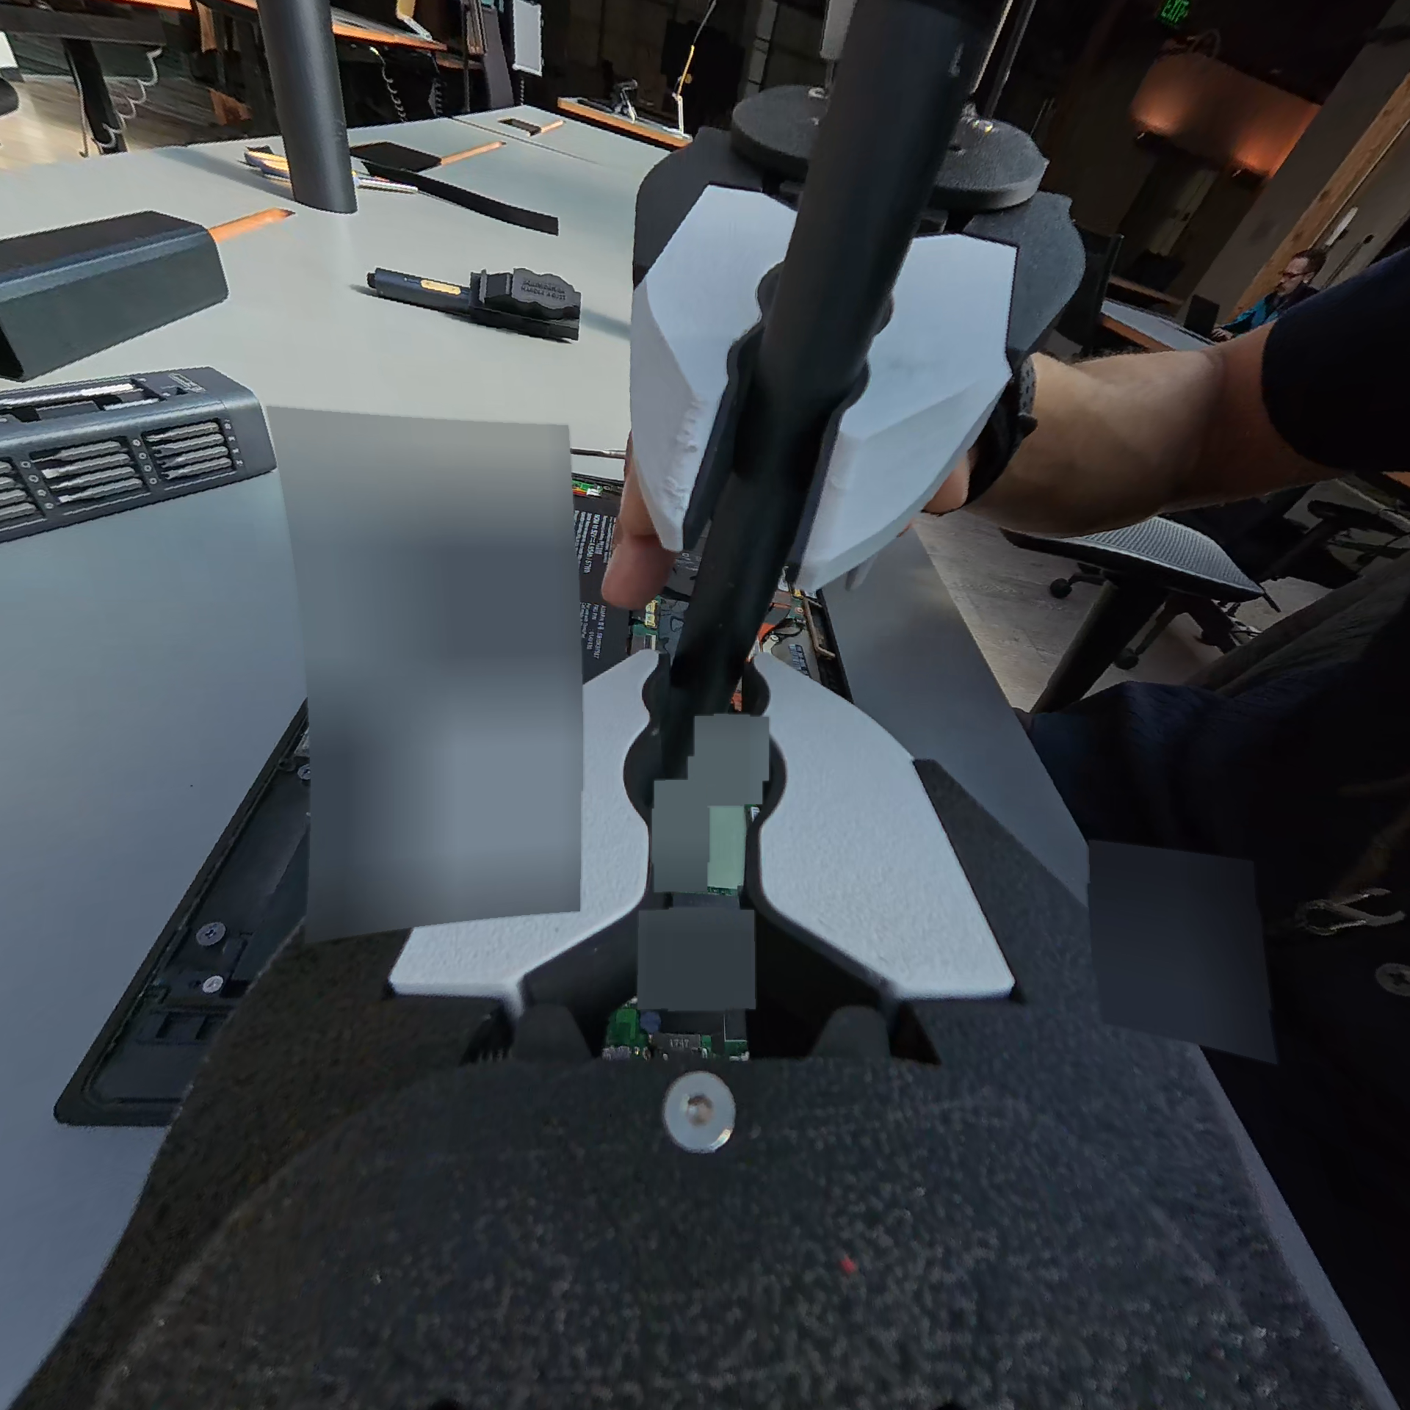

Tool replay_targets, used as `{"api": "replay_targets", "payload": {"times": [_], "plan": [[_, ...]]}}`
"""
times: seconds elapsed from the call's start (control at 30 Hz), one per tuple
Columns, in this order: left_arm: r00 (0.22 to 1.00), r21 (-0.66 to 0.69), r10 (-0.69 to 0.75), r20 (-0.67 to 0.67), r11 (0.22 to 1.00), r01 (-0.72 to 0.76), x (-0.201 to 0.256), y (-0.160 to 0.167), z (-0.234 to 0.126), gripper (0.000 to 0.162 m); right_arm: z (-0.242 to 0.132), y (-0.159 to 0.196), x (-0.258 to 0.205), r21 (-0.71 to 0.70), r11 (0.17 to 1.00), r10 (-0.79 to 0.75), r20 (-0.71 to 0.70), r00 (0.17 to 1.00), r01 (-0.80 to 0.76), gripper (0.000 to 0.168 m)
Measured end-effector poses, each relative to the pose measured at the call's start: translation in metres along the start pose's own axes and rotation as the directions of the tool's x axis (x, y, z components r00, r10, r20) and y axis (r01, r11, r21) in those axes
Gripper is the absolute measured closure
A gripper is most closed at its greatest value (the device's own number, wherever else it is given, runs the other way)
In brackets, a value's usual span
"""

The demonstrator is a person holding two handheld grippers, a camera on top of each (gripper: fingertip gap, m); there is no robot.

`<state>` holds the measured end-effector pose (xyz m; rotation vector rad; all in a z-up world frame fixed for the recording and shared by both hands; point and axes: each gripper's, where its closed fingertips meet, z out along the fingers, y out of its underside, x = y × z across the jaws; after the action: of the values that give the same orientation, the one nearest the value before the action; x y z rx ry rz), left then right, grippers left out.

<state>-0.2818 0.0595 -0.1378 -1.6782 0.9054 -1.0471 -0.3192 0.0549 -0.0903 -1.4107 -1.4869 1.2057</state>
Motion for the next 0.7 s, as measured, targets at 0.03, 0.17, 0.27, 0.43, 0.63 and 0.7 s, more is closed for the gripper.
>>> {"api": "replay_targets", "payload": {"times": [0.03, 0.17, 0.27, 0.43, 0.63, 0.7], "plan": [[1.0, 0.001, 0.0, -0.001, 1.0, 0.0, 0.0, 0.0, 0.0, 0.145, 0.0, 0.0, 0.0, -0.001, 1.0, 0.0, 0.001, 1.0, 0.0, 0.152], [1.0, 0.005, -0.003, 0.001, 1.0, 0.003, -0.001, 0.0, -0.001, 0.145, 0.002, 0.0, 0.001, -0.006, 1.0, 0.006, -0.004, 1.0, -0.006, 0.152], [1.0, 0.009, -0.003, 0.002, 1.0, 0.003, -0.001, 0.001, -0.001, 0.145, 0.003, 0.0, 0.0, 0.001, 1.0, 0.006, -0.003, 1.0, -0.006, 0.152], [1.0, 0.012, -0.002, -0.001, 1.0, 0.002, 0.0, 0.001, -0.002, 0.145, 0.005, -0.001, -0.003, 0.011, 1.0, -0.016, 0.006, 1.0, 0.016, 0.152], [0.995, 0.043, 0.043, 0.09, 0.998, -0.047, -0.006, -0.005, -0.008, 0.124, -0.002, -0.001, -0.002, 0.052, 0.997, -0.051, 0.026, 0.998, 0.05, 0.154], [0.995, 0.09, 0.023, 0.092, 0.995, -0.032, -0.004, -0.014, -0.026, 0.109, -0.006, 0.0, -0.003, 0.07, 0.996, -0.06, 0.03, 0.998, 0.058, 0.154]]}}
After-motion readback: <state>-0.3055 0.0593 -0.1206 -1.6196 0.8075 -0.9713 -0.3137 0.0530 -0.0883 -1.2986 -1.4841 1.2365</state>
